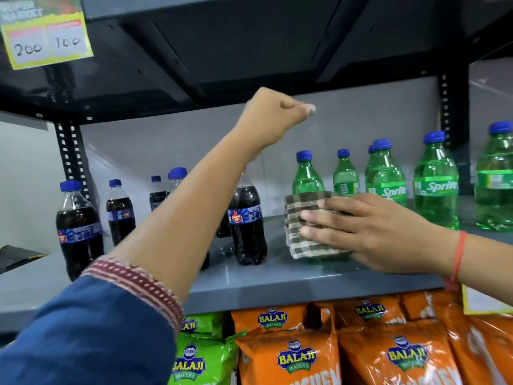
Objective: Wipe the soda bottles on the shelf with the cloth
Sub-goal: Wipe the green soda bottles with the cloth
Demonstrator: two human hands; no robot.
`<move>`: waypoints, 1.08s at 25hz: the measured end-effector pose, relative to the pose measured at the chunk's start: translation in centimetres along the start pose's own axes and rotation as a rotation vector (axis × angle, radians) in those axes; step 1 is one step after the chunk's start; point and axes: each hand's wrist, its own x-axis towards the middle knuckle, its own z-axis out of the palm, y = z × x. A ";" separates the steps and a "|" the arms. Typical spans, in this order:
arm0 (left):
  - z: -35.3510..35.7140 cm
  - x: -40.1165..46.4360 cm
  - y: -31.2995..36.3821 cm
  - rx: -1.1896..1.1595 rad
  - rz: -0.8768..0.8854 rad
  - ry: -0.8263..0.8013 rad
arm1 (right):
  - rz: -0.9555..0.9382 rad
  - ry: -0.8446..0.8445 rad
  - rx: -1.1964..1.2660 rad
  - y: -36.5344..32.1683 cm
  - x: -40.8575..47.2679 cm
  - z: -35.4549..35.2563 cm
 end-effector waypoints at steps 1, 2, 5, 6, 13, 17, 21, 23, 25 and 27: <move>1.3 0.3 0.4 0.020 -0.040 -0.030 | 0.014 -0.012 -0.009 0.3 -0.4 -0.1; 2.4 0.6 0.5 0.048 -0.098 -0.051 | 0.026 -0.023 -0.018 0.5 -0.8 -0.1; 5.0 1.1 -0.5 0.096 -0.341 -0.095 | 0.047 -0.027 -0.019 0.8 -1.2 -0.2; 5.4 1.3 -1.1 0.052 -0.413 -0.104 | 0.050 -0.011 -0.009 0.8 -1.1 0.0; 5.0 1.8 -3.0 -0.391 -0.547 -0.157 | -0.024 -0.089 -0.108 0.2 0.5 2.0; 5.0 1.7 -3.1 -0.424 -0.528 -0.217 | -0.029 -0.083 -0.202 2.0 2.1 2.3; 4.8 1.9 -3.2 -0.425 -0.536 -0.229 | -0.042 -0.151 -0.212 1.5 2.3 3.1; 4.8 1.9 -3.4 -0.425 -0.537 -0.235 | -0.080 -0.174 -0.230 2.0 2.2 3.2; 4.9 2.0 -3.4 -0.409 -0.536 -0.244 | 0.020 -0.127 -0.208 2.6 2.2 3.0; 4.9 2.0 -3.3 -0.408 -0.540 -0.241 | 0.016 -0.118 -0.214 2.4 2.4 3.1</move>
